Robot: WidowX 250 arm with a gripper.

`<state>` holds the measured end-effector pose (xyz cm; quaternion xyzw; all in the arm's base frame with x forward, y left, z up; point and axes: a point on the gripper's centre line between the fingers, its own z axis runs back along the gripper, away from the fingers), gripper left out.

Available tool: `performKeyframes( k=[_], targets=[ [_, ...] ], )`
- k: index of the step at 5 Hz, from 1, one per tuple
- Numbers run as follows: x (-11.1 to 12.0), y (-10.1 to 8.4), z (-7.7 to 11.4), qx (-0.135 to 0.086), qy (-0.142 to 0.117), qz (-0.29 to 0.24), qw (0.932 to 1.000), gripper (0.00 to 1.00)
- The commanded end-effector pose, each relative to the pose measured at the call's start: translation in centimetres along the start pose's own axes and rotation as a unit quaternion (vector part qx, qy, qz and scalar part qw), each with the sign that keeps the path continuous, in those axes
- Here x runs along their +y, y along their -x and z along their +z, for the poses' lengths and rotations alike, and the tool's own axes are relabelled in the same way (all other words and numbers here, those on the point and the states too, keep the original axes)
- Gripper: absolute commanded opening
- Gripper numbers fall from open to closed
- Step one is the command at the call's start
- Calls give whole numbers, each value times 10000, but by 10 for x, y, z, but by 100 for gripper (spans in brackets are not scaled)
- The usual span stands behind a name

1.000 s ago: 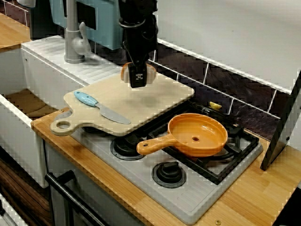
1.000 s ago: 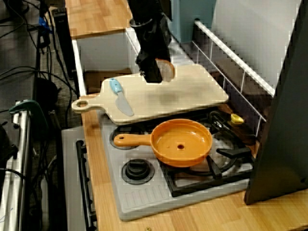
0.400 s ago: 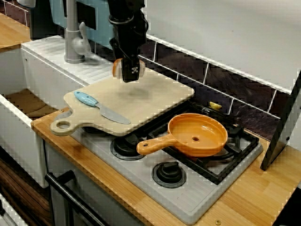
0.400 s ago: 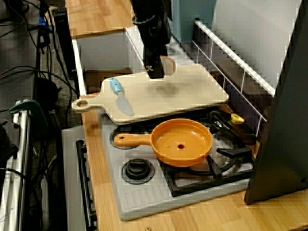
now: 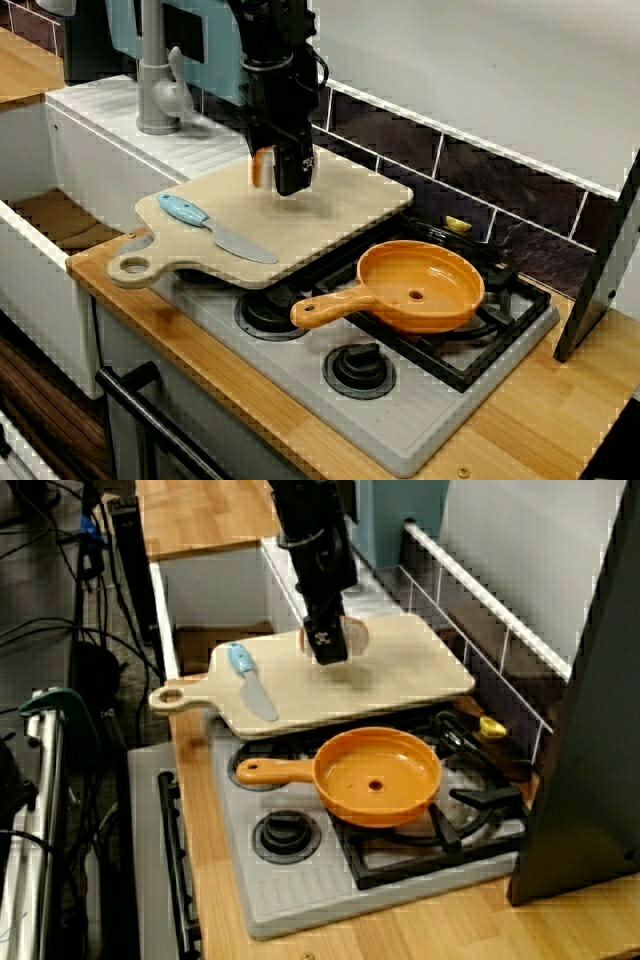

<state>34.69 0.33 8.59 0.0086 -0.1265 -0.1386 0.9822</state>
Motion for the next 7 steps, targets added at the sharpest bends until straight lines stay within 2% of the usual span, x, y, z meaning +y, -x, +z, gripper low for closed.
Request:
performKeyframes(
  k=[1,2,3,4,5,6,7],
  targets=[
    [-8,2,11,-28,-108,227,9997,94],
    [-8,7,9,152,-145,198,9996,100],
    [-5,15,14,63,16,223,9997,100],
    [2,23,27,-19,223,-61,9997,100],
    [10,31,36,-140,440,-682,9966,100],
    [16,38,40,-165,511,-1106,9924,100],
    [65,54,43,-215,775,-1835,9797,100]
  ],
)
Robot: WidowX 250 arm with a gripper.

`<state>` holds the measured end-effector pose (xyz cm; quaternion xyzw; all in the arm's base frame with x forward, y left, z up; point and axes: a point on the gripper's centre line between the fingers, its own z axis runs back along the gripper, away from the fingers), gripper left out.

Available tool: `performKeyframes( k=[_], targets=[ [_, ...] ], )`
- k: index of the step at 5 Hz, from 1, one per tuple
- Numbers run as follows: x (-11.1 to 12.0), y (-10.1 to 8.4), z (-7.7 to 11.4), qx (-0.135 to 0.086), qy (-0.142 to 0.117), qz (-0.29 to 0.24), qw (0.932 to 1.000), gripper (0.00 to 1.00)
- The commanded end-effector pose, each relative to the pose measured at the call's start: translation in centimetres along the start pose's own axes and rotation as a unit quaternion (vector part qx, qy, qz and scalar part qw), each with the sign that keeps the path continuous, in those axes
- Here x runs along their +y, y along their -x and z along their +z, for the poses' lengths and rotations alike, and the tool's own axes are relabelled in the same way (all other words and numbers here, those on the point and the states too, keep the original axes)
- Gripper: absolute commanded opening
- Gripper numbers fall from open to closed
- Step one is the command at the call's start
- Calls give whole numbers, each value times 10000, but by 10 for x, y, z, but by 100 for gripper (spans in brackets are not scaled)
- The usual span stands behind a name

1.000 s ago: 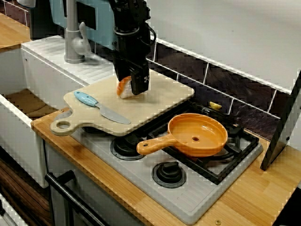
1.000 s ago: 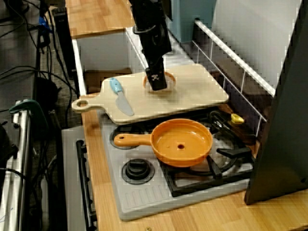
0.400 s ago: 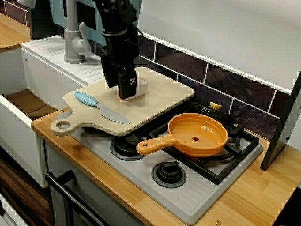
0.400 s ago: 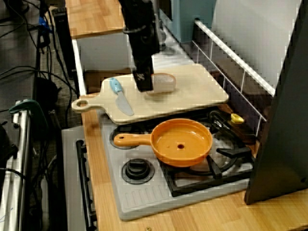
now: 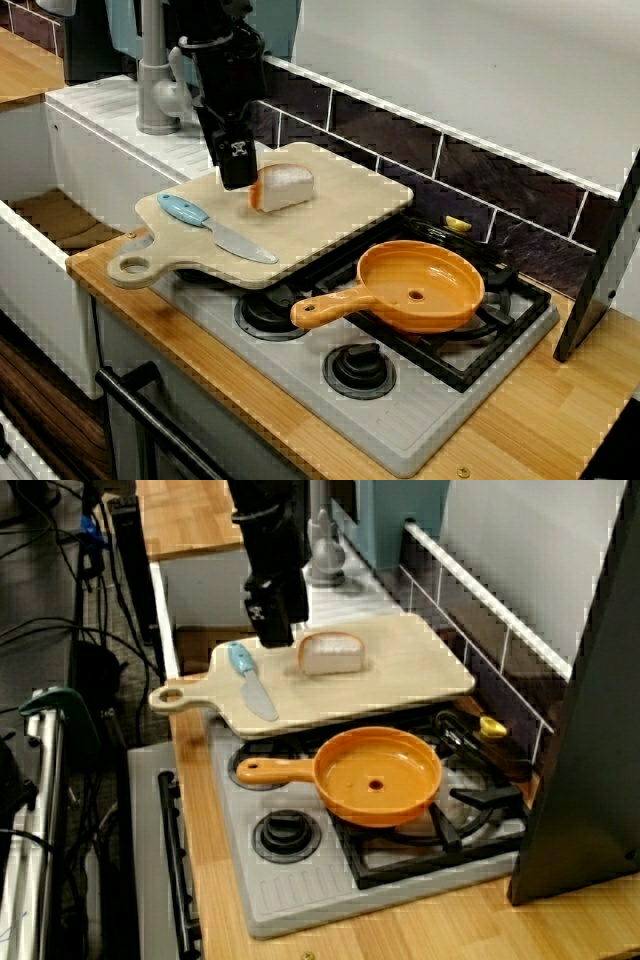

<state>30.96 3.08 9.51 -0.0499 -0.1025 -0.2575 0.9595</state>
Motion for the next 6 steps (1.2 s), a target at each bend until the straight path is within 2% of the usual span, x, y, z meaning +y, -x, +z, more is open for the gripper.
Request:
performKeyframes(
  k=[1,2,3,4,6],
  targets=[
    [-4,1,23,-229,284,-1939,9804,100],
    [-21,-2,24,-201,429,-2401,9696,100],
    [-32,-2,26,-219,368,-2794,9592,100],
    [-35,-1,28,-227,271,-2905,9562,100],
    [-29,5,32,-254,103,-3265,9448,100]
  ],
)
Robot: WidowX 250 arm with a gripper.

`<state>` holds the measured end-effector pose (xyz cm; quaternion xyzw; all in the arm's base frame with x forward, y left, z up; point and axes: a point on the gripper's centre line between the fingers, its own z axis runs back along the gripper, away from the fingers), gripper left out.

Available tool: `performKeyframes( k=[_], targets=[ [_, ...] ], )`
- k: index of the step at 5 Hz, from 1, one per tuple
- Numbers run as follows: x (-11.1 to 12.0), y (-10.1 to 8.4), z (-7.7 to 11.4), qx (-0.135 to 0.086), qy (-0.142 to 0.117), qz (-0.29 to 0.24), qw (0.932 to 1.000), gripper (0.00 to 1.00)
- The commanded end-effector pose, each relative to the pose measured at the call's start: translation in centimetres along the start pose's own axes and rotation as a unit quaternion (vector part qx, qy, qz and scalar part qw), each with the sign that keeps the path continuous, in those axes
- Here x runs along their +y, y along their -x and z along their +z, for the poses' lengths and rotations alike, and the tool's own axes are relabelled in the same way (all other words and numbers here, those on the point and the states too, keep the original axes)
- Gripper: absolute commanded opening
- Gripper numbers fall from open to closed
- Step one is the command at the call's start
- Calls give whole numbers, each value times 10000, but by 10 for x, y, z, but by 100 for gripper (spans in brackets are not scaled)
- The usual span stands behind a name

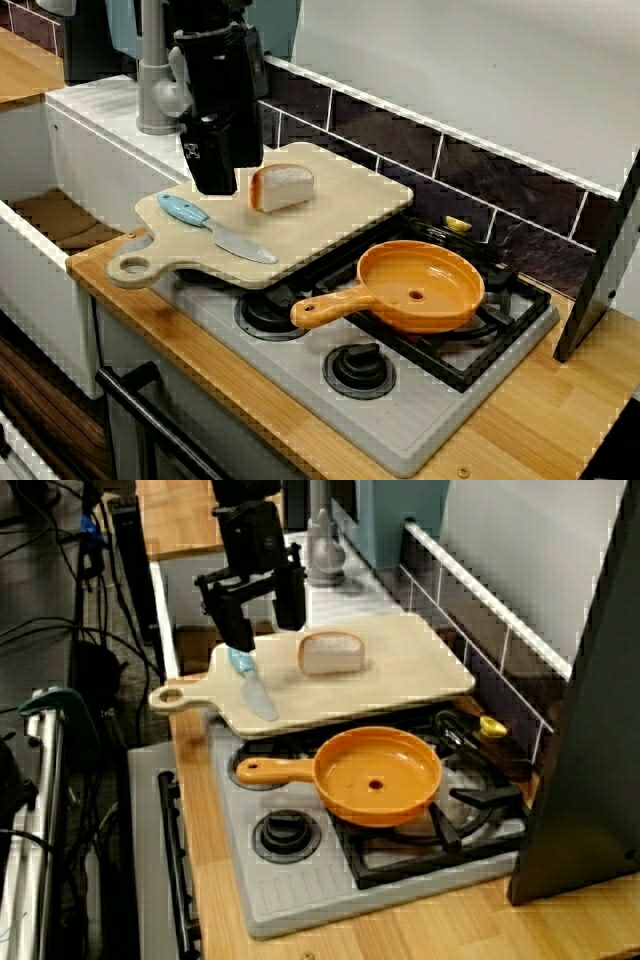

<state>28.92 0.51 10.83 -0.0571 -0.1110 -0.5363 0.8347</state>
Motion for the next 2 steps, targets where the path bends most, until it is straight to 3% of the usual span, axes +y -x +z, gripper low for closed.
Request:
performKeyframes(
  k=[1,2],
  targets=[
    [0,8,23,-106,-261,-598,9978,100],
    [-1,9,20,-25,-332,-815,9961,100]
  ],
)
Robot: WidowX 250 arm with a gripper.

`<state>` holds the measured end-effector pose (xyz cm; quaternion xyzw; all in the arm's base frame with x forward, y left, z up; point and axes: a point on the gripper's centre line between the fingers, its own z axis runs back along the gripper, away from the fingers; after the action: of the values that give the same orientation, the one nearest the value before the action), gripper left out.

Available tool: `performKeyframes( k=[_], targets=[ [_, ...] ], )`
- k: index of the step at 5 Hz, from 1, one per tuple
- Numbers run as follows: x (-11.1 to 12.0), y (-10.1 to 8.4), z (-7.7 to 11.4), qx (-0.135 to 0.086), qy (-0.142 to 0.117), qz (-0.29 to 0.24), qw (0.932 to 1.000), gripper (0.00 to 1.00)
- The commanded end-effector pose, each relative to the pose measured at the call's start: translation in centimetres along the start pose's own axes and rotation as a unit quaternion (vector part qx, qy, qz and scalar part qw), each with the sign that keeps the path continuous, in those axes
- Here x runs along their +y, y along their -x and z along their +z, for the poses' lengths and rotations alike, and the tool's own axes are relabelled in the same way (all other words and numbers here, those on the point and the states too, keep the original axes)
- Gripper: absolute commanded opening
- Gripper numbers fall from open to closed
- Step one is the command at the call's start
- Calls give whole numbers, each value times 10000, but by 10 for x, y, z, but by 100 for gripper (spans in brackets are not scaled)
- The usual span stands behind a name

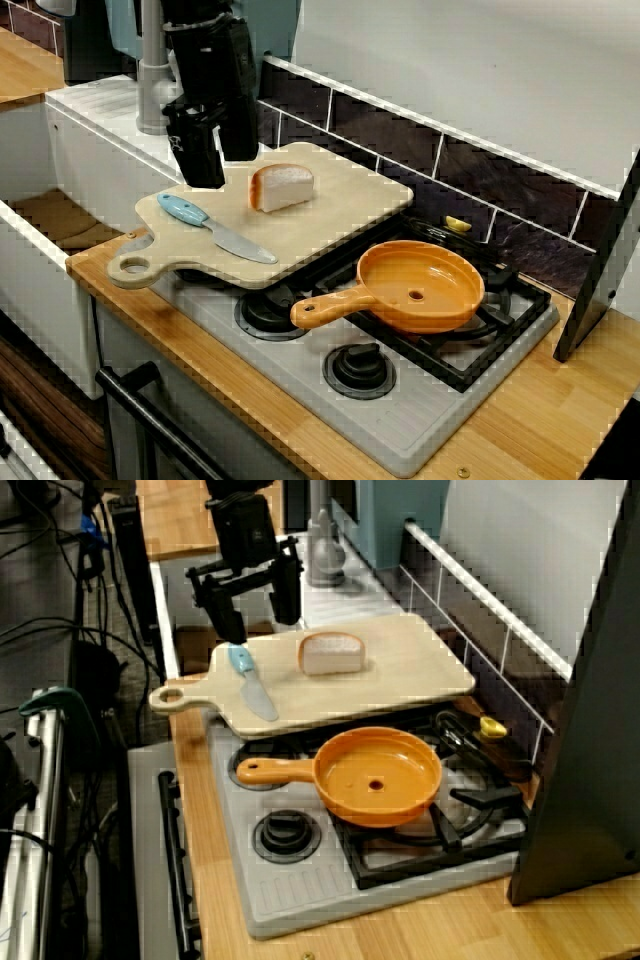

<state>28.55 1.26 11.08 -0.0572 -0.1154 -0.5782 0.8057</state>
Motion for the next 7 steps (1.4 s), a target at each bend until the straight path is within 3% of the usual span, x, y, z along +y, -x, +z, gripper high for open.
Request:
performKeyframes(
  k=[1,5,7],
  targets=[
    [0,1,11,194,-355,-411,9983,100],
    [-11,12,3,494,-301,-595,9966,100],
    [-17,18,-7,582,-440,-400,9965,100]
  ],
)
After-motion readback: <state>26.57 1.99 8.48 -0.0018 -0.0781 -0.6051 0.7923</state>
